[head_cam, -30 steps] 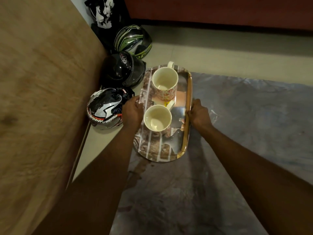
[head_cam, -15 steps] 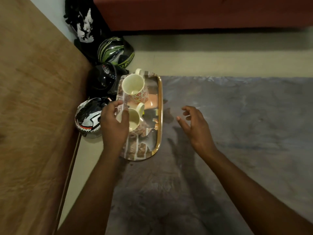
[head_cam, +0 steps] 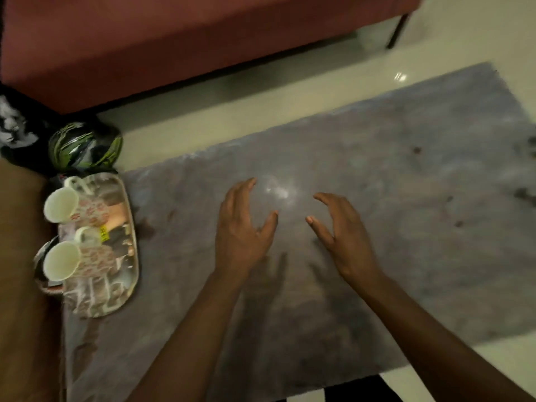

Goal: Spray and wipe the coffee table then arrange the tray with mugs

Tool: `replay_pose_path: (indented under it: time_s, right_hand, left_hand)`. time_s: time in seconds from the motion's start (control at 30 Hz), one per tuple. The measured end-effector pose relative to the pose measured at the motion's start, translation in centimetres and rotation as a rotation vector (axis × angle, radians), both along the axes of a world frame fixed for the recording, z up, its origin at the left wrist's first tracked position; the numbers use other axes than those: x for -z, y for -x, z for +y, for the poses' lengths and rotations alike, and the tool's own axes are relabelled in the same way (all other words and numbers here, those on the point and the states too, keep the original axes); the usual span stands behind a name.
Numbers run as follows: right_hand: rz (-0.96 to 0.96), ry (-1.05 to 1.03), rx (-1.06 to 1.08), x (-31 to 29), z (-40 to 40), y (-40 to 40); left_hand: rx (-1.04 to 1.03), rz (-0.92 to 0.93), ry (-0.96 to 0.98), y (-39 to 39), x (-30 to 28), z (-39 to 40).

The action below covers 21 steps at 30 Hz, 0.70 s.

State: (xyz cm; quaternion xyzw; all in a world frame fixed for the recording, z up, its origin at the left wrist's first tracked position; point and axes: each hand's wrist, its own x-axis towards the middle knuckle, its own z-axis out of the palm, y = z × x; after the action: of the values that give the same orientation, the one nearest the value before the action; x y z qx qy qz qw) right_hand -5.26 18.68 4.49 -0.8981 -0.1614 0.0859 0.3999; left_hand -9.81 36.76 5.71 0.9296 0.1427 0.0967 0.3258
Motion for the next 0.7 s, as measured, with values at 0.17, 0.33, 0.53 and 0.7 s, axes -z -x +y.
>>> replay_pose_path:
  time_s: [0.17,0.33,0.53,0.7]
  right_hand:
    - [-0.070,0.062,0.117,-2.3,-12.7,-4.3]
    - [-0.065,0.118,0.260,-5.2,-22.7,-7.8]
    - [-0.085,0.103,0.546,-5.7,-36.6,-10.8]
    - [-0.045,0.080,0.706,-0.4,-47.5,-15.1]
  left_hand:
    - [0.124,-0.022,0.069,-7.6,-2.4,-13.7]
    - [0.258,-0.046,0.152,-14.0,-4.1,-25.4]
    - [0.470,-0.036,0.197,-20.2,-5.1,-39.8]
    - [0.568,0.029,0.204,-26.0,-1.7,-52.1]
